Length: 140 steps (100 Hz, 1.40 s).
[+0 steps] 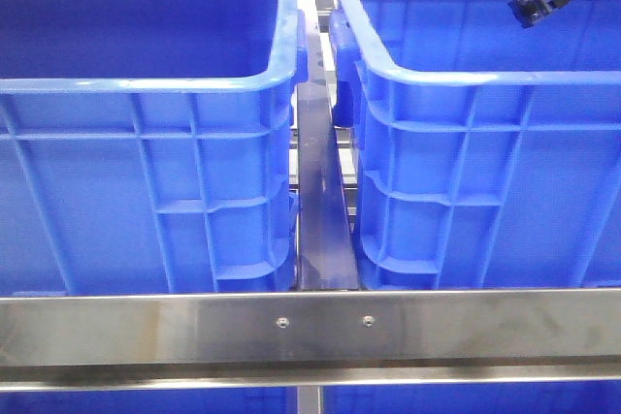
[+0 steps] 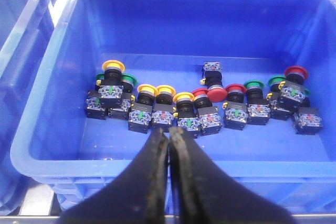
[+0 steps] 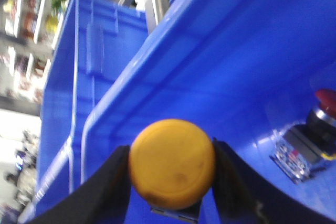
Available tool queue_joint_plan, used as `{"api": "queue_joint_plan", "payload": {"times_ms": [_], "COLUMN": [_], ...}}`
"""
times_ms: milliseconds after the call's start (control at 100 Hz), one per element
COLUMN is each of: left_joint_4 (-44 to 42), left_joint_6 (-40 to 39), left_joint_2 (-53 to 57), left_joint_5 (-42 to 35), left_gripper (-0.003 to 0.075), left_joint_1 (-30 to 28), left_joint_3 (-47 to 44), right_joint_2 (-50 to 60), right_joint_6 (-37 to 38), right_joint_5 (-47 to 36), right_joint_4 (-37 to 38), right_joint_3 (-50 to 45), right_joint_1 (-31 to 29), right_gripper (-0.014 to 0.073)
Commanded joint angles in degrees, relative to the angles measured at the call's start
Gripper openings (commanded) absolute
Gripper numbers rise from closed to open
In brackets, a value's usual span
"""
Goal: Pick red and yellow buttons and place in box
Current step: 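Lower the yellow button into the bin beside the red button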
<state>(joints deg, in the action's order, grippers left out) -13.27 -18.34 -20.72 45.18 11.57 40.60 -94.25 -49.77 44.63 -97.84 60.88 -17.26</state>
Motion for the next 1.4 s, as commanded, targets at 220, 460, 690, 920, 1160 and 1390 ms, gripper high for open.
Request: {"api": "queue_joint_plan", "payload": {"times_ms": [220,460,690,920,1160,1390], "left_joint_4": [-0.6,-0.6,-0.6,-0.6,-0.6,-0.6], "left_joint_6": [-0.6,-0.6,-0.6,-0.6,-0.6,-0.6], "left_joint_2": [-0.4,-0.4,-0.4,-0.4,-0.4,-0.4], "left_joint_5": [-4.1,-4.1,-4.1,-4.1,-4.0,-4.0], "left_gripper": [-0.0019,-0.0019,-0.0019,-0.0019,-0.0019,-0.0019], "left_joint_1": [-0.2,-0.2,-0.2,-0.2,-0.2,-0.2], "left_joint_3": [1.3,1.3,1.3,1.3,1.3,1.3], "right_joint_2": [-5.0,-9.2,-11.5,-14.1,-15.9,-16.4], "right_joint_6": [0.9,3.6,6.9,9.8,11.7,12.7], "right_joint_5": [2.6,3.4,3.0,2.9,3.0,0.8], "right_joint_4": [-8.0,-8.0,-8.0,-8.0,-8.0,-8.0], "right_joint_3": [1.6,3.1,6.3,8.7,11.0,12.0], "right_joint_1": [-0.3,-0.2,-0.2,-0.2,-0.1,0.4], "right_gripper": [0.0170,0.0170,0.0170,0.0170,0.0170,0.0170]}}
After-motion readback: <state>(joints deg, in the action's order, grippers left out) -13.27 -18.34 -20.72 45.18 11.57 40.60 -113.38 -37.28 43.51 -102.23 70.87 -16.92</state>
